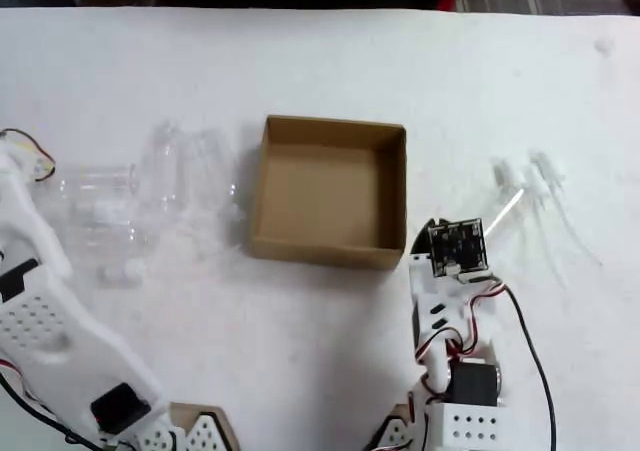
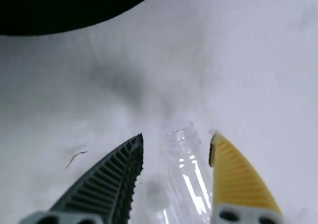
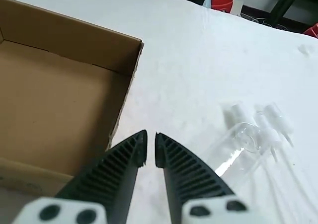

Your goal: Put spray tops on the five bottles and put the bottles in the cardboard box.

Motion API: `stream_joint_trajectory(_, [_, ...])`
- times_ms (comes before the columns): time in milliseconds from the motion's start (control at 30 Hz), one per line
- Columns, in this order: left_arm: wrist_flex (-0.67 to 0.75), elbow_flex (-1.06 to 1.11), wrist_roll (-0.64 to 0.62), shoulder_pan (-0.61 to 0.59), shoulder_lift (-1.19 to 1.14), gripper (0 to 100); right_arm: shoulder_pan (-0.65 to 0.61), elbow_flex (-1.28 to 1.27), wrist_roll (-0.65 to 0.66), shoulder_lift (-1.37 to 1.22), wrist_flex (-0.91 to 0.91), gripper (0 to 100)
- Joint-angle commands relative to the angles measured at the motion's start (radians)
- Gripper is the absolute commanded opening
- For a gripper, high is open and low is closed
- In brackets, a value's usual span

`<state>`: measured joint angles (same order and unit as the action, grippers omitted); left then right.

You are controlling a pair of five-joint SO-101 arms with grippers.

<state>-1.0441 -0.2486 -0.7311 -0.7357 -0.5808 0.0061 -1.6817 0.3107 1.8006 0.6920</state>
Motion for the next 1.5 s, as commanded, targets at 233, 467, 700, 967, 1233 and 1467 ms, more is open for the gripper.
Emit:
stream_joint_trajectory(233, [-0.043, -0.153, -0.057, -0.004, -0.076, 21, 0.002, -0.008, 0.008, 0.002, 0.005, 2.2])
stream_joint_trajectory(467, [-0.071, -0.229, -0.057, 0.005, -0.162, 21, 0.002, -0.008, 0.008, 0.002, 0.005, 2.2])
stream_joint_trajectory(700, [-0.187, -0.327, -0.058, 0.013, -0.193, 21, 0.002, -0.008, 0.009, 0.002, 0.005, 2.2])
stream_joint_trajectory(967, [-0.295, -0.411, -0.083, 0.035, -0.199, 21, 0.002, -0.008, 0.009, 0.002, 0.005, 2.2])
stream_joint_trajectory(1233, [-0.295, -0.4, -0.146, 0.033, -0.2, 21, 0.002, -0.008, 0.009, 0.002, 0.005, 2.2])
stream_joint_trajectory(1467, [-0.293, -0.4, -0.149, 0.033, -0.2, 21, 0.002, -0.008, 0.009, 0.002, 0.005, 2.2])
